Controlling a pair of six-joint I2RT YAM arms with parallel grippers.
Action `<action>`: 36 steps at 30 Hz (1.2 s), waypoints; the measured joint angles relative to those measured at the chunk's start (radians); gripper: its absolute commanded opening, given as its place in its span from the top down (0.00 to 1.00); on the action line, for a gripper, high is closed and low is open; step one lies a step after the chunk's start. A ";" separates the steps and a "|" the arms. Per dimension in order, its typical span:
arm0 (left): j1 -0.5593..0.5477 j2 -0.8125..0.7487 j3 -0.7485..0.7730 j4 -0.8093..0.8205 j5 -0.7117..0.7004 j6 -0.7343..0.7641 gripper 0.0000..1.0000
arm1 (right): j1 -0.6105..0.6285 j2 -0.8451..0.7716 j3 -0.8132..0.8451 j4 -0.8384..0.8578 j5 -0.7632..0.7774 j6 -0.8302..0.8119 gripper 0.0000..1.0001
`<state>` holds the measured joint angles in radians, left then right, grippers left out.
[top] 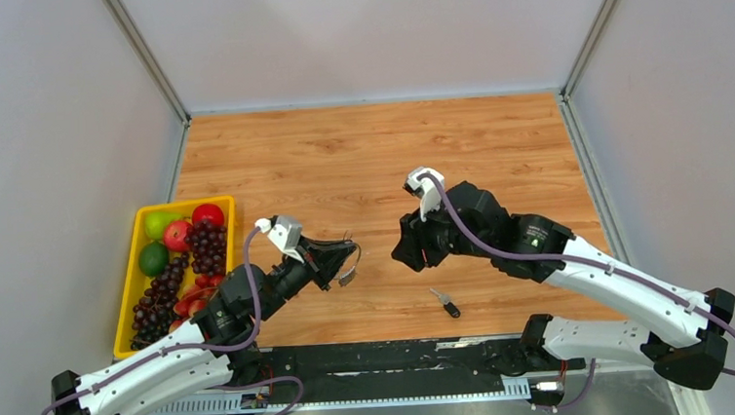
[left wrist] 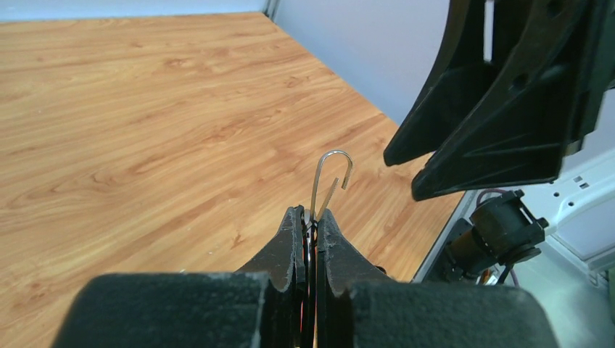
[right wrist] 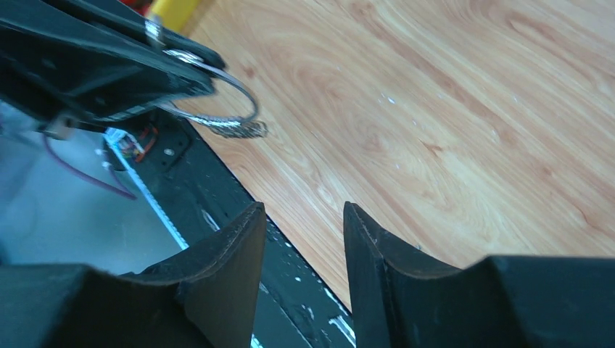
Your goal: Put the keys on the keyring
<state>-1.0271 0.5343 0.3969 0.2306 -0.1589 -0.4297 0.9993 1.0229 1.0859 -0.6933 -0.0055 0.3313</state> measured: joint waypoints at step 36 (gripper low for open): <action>0.000 -0.049 0.005 -0.056 0.064 0.000 1.00 | 0.000 0.249 0.230 0.153 -0.211 0.200 0.71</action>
<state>-1.0271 0.4854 0.4019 0.1741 -0.0948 -0.4297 0.9993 1.2720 1.3155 -0.5400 -0.2165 0.5312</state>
